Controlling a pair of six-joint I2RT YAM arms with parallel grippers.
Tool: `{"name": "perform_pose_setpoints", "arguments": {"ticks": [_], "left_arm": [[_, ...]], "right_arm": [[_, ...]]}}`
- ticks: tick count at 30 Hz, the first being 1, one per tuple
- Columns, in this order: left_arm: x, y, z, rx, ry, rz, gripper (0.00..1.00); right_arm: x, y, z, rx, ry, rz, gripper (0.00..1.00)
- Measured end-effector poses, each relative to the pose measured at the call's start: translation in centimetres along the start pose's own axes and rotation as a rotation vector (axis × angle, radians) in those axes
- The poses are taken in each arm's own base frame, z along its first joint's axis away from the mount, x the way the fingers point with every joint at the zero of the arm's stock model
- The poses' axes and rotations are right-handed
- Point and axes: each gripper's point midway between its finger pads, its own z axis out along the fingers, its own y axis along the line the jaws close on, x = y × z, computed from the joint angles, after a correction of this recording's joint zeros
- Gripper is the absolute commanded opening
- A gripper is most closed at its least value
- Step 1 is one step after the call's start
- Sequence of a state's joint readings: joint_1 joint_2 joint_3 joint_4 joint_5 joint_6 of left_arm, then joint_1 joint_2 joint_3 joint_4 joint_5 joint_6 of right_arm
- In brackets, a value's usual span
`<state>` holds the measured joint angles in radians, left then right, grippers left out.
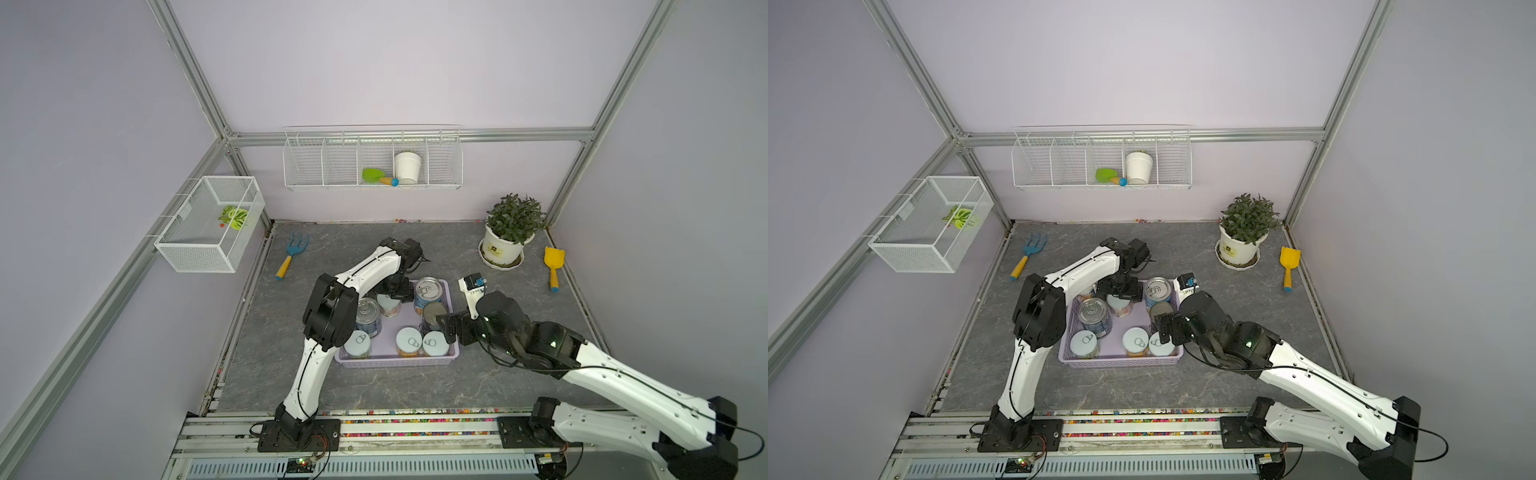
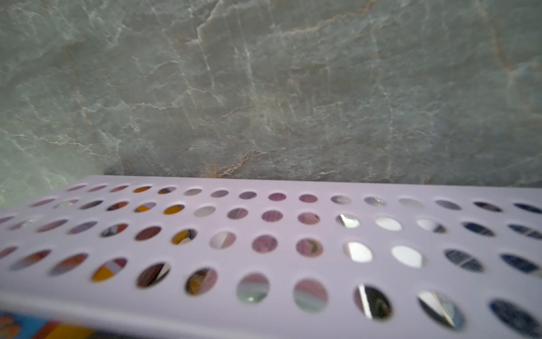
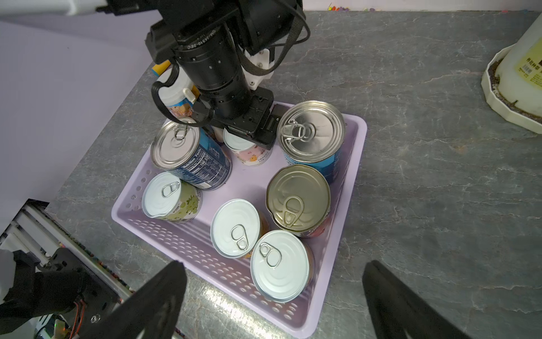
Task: Put the canned food in the basket
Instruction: Place the canned food in the basket, then reset both arms
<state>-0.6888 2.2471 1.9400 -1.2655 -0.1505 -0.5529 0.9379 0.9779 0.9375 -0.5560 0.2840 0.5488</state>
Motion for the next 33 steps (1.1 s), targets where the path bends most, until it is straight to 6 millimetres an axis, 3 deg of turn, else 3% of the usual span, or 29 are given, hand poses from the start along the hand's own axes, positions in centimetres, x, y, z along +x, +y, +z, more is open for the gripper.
{"name": "perform_pose_setpoints", "arguments": {"ticks": [3, 6, 11, 13, 17, 21, 22, 24, 26, 30, 32, 33], "left_arm": [[-0.1, -0.2, -1.6, 0.010, -0.041, 0.008, 0.99], [-0.5, -0.3, -5.2, 0.047, -0.125, 0.017, 0.99], [-1.0, 0.5, -14.9, 0.196, -0.379, 0.018, 0.99], [-0.8, 1.8, -18.7, 0.244, -0.497, 0.007, 1.00], [0.8, 6.3, -25.9, 0.311, -0.798, -0.043, 1.00], [2.9, 12.1, -28.7, 0.269, -1.066, -0.179, 1.00], [3.2, 13.3, -28.5, 0.251, -1.108, -0.208, 1.00], [3.9, 15.9, -25.9, 0.192, -1.184, -0.293, 1.00], [4.5, 18.0, -21.2, 0.100, -1.201, -0.356, 1.00], [7.6, 22.0, -8.7, -0.141, -1.113, -0.415, 0.99], [9.5, 24.2, -5.6, -0.223, -1.092, -0.453, 0.99], [10.2, 25.2, -5.3, -0.245, -1.103, -0.486, 0.99]], "right_arm": [[-0.4, -0.6, -0.4, 0.025, -0.030, -0.007, 0.98], [-1.3, -1.8, -1.3, 0.074, -0.096, -0.013, 0.98], [-2.7, -5.5, -2.7, 0.232, -0.242, -0.016, 0.98], [-3.2, -7.7, -3.2, 0.329, -0.294, 0.001, 0.98], [-3.4, -12.8, -4.2, 0.542, -0.376, 0.056, 0.98], [-1.7, -17.8, -4.2, 0.755, -0.366, 0.066, 0.98], [-1.1, -18.9, -3.8, 0.791, -0.345, 0.063, 0.98], [0.7, -21.0, -2.6, 0.849, -0.271, 0.049, 0.98], [2.2, -22.4, -1.7, 0.886, -0.205, 0.040, 0.97], [3.9, -24.0, -0.8, 0.937, -0.143, 0.023, 0.97], [4.4, -24.5, -0.7, 0.951, -0.148, 0.019, 0.97], [4.8, -24.7, -0.5, 0.954, -0.158, 0.017, 0.97]]}}
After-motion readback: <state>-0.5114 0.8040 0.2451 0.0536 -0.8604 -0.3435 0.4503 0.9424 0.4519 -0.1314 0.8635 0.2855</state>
